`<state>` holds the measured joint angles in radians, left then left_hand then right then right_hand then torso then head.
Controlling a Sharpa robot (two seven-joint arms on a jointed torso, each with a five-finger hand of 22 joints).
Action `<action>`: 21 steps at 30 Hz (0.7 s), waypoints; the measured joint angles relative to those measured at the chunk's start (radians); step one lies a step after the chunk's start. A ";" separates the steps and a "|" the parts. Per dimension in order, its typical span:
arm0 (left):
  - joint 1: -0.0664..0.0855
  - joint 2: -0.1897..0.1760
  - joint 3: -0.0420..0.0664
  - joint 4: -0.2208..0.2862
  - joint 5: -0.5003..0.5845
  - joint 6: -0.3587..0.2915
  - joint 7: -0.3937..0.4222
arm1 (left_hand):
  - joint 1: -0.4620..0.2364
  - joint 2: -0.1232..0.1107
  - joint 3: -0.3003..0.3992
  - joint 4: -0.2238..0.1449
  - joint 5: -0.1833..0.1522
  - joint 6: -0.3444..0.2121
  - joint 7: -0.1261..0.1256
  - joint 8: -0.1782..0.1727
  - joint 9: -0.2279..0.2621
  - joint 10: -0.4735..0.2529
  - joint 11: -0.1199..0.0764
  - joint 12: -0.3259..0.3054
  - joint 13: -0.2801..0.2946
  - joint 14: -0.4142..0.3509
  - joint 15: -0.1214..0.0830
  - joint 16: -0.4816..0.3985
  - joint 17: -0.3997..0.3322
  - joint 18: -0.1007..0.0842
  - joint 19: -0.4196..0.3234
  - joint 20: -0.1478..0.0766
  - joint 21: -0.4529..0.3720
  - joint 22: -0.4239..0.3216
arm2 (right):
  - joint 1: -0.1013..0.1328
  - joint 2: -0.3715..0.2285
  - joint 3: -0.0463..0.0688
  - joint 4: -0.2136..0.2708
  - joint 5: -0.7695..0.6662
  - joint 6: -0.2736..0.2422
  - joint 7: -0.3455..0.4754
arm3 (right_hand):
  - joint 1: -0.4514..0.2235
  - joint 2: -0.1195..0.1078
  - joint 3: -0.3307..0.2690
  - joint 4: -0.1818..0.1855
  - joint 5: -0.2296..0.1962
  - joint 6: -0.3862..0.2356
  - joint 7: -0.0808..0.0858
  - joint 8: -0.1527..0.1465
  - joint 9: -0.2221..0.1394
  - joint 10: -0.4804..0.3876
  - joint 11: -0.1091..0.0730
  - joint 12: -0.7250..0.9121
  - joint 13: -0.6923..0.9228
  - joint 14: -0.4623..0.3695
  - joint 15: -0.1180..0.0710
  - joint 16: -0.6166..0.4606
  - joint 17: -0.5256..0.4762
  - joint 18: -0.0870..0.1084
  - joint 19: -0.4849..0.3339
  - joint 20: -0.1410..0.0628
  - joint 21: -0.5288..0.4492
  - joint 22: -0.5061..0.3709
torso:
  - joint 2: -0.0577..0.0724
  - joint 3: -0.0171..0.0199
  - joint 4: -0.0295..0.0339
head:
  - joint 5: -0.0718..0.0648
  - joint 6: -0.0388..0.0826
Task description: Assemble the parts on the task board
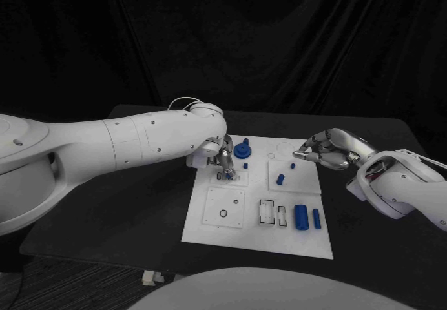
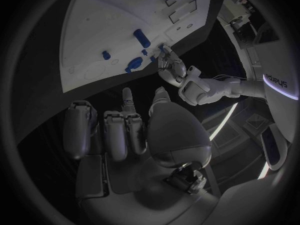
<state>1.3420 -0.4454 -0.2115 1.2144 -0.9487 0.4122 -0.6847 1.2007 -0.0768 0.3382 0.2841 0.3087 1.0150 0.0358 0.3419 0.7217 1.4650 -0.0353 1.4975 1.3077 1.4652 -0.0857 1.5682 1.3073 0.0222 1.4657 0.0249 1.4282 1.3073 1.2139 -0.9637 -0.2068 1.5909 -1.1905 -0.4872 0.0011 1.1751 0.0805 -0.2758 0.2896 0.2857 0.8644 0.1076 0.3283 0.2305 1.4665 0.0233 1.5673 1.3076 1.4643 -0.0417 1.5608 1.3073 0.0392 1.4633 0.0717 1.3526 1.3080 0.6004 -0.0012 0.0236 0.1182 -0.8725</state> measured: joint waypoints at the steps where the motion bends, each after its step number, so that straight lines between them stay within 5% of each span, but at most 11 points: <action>1: 0.000 0.000 0.000 -0.001 0.000 0.000 0.000 | -0.010 0.002 0.000 0.000 0.000 0.000 0.000 -0.004 -0.002 0.000 0.000 0.000 0.000 0.000 0.000 0.000 0.000 0.000 0.000 0.000 0.000 0.000 | 0.000 0.000 0.000 0.000 0.000 0.000 0.000 | 0.000 0.000 0.000 0.000 0.000 0.000 0.000 0.000 0.000 0.000 0.000 0.000 0.000 0.000 0.000 0.000 0.000 0.000 0.000 0.000 0.000 0.000 | 0.000 0.0000 0.0000 | 0.000 0.000; 21: -0.004 0.005 -0.001 -0.012 0.001 0.002 0.004 | -0.058 0.021 -0.048 0.005 -0.059 0.007 0.007 -0.015 -0.016 0.000 0.000 0.000 0.000 0.004 0.004 0.000 0.000 0.000 0.000 0.007 0.000 0.000 | 0.000 0.000 0.000 0.000 0.000 0.000 0.000 | 0.000 0.000 0.000 0.000 0.000 0.000 0.000 0.000 0.000 0.000 0.000 0.000 0.000 0.000 0.000 0.000 0.000 0.000 0.000 0.000 0.000 0.000 | 0.000 -0.0001 -0.0001 | 0.002 0.000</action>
<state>1.3377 -0.4408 -0.2129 1.2027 -0.9482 0.4141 -0.6809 1.1430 -0.0559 0.2906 0.2890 0.2493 1.0222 0.0430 0.3269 0.7052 1.4650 -0.0353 1.4976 1.3078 1.4689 -0.0820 1.5681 1.3073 0.0222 1.4660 0.0323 1.4282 1.3073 1.2139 -0.9640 -0.2068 1.5912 -1.1905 -0.4868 0.0011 1.1751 0.0805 -0.2758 0.2896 0.2857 0.8644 0.1076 0.3283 0.2305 1.4665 0.0233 1.5673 1.3074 1.4643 -0.0417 1.5608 1.3073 0.0391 1.4633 0.0717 1.3526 1.3079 0.6004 -0.0012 0.0235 0.1206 -0.8725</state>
